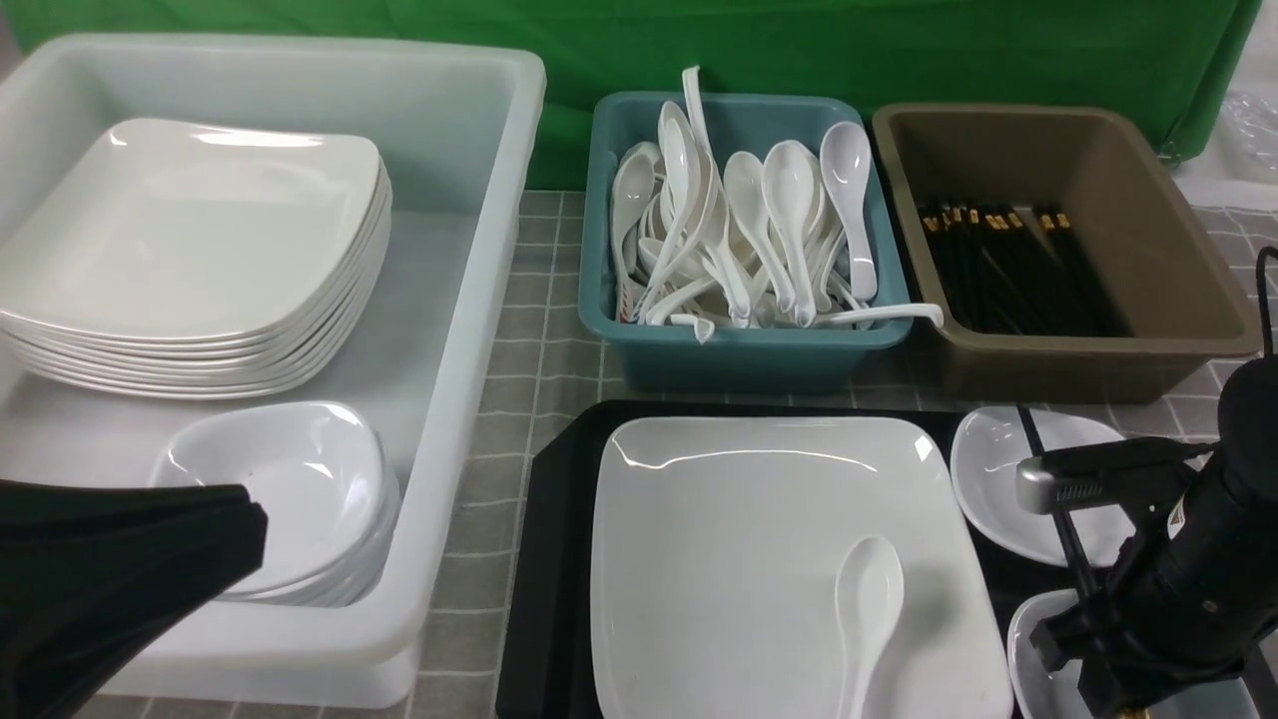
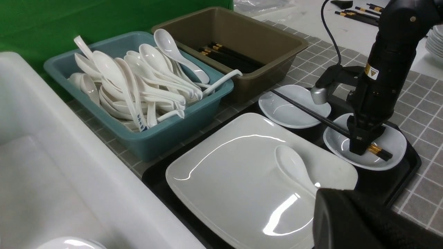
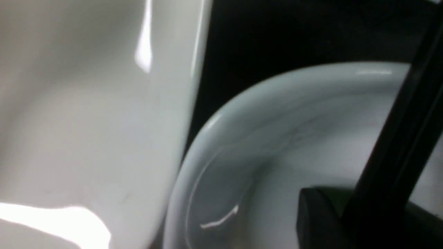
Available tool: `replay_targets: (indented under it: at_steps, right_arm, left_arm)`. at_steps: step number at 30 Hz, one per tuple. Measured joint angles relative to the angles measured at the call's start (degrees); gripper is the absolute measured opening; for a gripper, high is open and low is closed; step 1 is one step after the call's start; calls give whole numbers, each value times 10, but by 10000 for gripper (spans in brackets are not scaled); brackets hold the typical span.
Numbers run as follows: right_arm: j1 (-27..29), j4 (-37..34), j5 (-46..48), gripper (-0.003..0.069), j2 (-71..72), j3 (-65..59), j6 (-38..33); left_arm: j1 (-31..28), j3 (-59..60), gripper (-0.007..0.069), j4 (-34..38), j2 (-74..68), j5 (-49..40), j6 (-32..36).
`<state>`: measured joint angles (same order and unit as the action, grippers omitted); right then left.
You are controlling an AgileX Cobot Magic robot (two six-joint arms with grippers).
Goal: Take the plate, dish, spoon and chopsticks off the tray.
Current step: Use the right arm to grab a pair of chopsticks from the plate, then use the right arm to put the chopsticks into the small storage box on the right
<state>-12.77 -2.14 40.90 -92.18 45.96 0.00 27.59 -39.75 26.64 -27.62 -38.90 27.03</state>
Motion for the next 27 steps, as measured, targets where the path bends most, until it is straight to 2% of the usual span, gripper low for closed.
replay_targets:
  at_steps: [1,11,15,21,22,27]
  right_arm:
    - [0,0,5,144,2,1,-12]
    - [0,-23,85,146,135,13,-62]
    - [12,-55,-11,146,187,82,-70]
    - [62,-89,-125,146,86,234,-67]
    - [75,-95,-146,146,19,296,-67]
    - [95,-98,-138,161,-141,437,-55]
  left_arm:
    - [0,0,11,0,0,0,0]
    - [0,0,11,0,0,31,5]
    - [0,0,11,0,0,107,14]
    - [0,0,11,0,0,146,14]
    - [0,0,11,0,0,146,14]
    - [0,0,11,0,0,141,14]
